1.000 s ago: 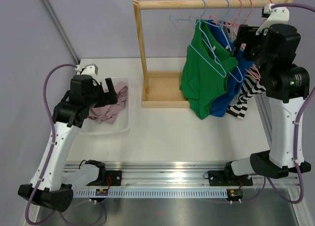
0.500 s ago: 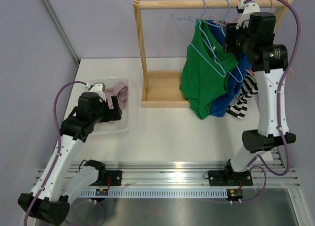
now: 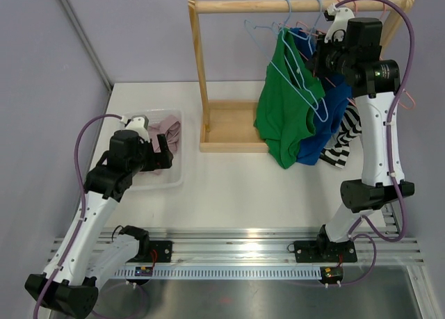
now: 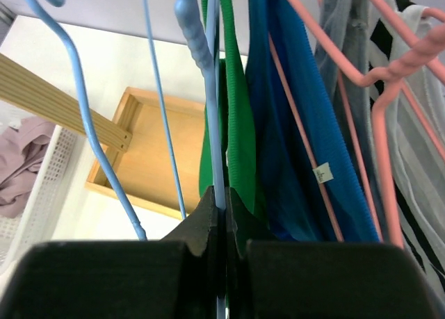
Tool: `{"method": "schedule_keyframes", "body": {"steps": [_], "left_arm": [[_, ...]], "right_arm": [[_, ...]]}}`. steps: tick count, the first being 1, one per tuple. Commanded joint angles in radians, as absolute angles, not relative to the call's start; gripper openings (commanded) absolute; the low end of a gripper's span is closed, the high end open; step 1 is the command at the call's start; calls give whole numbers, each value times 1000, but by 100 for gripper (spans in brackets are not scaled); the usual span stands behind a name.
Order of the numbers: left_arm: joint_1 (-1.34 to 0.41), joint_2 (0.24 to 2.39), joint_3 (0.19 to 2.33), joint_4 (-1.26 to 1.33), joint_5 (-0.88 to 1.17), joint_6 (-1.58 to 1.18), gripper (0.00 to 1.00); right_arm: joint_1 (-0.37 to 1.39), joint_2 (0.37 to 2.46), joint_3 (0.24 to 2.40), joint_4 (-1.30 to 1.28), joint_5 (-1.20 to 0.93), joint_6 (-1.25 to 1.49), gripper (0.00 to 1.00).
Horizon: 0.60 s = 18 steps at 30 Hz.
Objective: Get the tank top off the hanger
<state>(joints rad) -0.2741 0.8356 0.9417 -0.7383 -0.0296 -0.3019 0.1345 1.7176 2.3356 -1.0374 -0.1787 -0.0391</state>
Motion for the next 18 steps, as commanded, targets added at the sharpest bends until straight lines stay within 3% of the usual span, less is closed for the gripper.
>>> {"method": "schedule_keyframes", "body": {"steps": [1,9,18], "left_arm": [[-278,847,939,-690,-6,-284,99],[-279,841,937,-689,11,-285,99],[-279,838,939,-695,5,-285,99]], "right_arm": [[127,1675,2370,-974,-245,-6,0],[127,1671,2516,-1005,-235,49,0],[127,1520,2417,-1066,-166,55,0]]}}
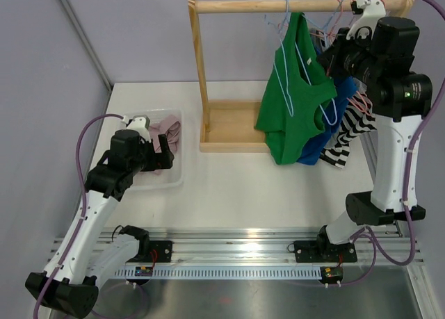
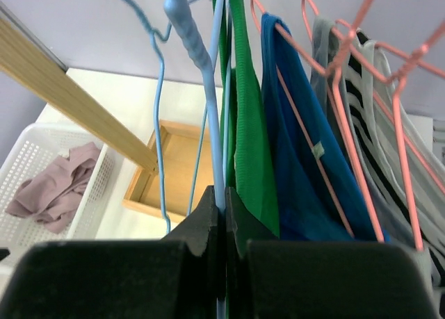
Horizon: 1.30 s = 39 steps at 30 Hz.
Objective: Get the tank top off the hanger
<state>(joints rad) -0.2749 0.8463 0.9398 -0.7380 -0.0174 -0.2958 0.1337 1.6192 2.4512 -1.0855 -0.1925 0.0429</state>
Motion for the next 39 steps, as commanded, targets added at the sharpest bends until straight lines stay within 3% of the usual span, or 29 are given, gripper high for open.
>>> {"method": "schedule_keyframes", "body": {"steps": [1,15,19,24,29,32,39], "left_arm": [[-279,836,940,-693,5,-284,99],[-373,761,968,-588,178,-374,99],[-488,765,951,-513,118,-457,99],[-713,773,901,-364,-102,-529,99],[-929,807,871,-249,-334,-516,99],[-1021,856,882,-221,-481,-471,99],[-1043,870,873,-294,-661,-477,98]], "right_arm": [[127,1470,2384,-1074,-166,55,0],[132,937,1545,-1106,-261,87,0],[138,841,1387,-1034,-457,113,0],[140,850,1176,-905,-743,187,0],[279,885,1135,-813,-689,253,0],[489,937,1140,-736,-589,300,0],[667,991,1143,-568,-456,382,0]]}}
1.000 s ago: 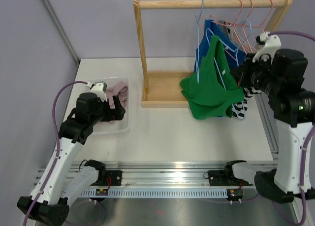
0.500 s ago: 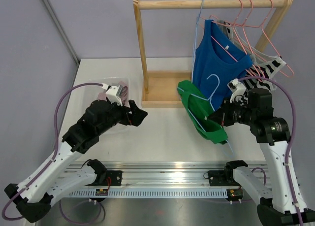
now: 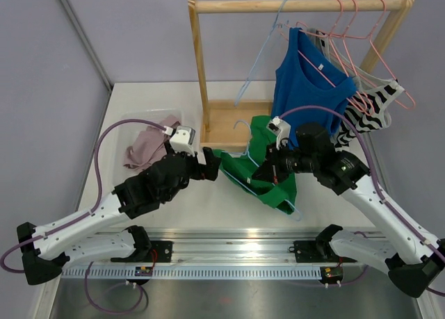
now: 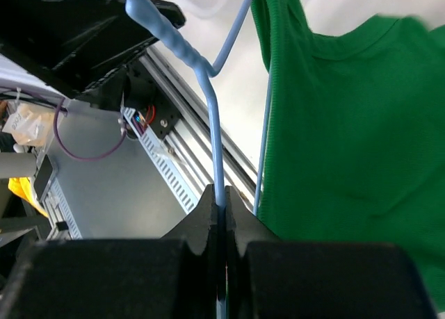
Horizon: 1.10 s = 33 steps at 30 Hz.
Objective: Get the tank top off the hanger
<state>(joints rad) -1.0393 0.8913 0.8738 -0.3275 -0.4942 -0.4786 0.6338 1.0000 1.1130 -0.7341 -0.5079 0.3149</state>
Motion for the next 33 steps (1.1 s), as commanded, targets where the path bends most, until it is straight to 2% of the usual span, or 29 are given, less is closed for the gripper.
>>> {"method": "schedule_keyframes", "body": {"steps": [1,11,12,13,15,28,33], "left_arm": [[-1045,864,865,-298,-679,-477,98],[-1045,838,804,-256,-614,-443,88],[-1045,842,808,-261,-617,-439,76],[-1043,850,811,-267,-624,-436,68],[-1045,857,822,-281,-638,-433,58],[-1045,890,861,-275,-727,-406,55],[-1043,858,850,-230,-646,-397,63]], "right_arm": [[681,992,1140,-552,-457,387,0],[744,1057,1210,-480,-526,388,0],[749,1055,1216,-482,-525,385,0],[749,1057,1223,-483,-522,379,0],[749,1049,1238,-492,-509,377,0],[749,1023,1250,-494,-574,371,0],[747,1026,1243,-512,-554,351,0]]}}
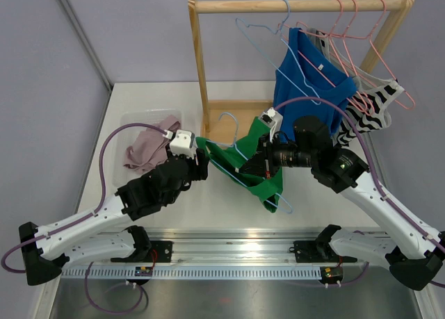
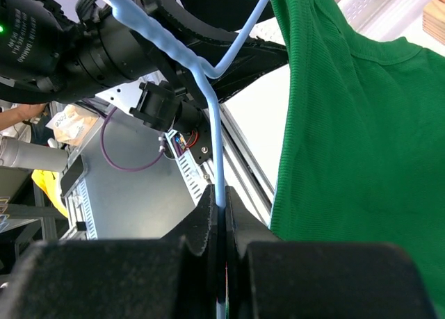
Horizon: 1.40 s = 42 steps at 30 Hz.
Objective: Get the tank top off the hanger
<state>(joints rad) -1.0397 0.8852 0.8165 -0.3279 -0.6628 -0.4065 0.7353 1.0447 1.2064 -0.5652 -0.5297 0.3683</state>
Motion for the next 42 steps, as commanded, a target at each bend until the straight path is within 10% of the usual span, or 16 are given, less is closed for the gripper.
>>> {"method": "schedule_keyframes", "body": {"steps": [1,14,25,42], "left_arm": [[-1045,853,847,-223,-618,-399,63],[-1043,891,880,-232,-670,-403,60],[-1034,937,989,-414,-892,-518,0],[-680,940,1233,-789,-743,-635,0]], "right_arm": [[749,1026,1239,-512,-552,345,0],[749,1009,1207,-451,-621,362,0],[749,986,1207,-581,-531,267,0],[749,799,1158,-609,-677,35,0]]}}
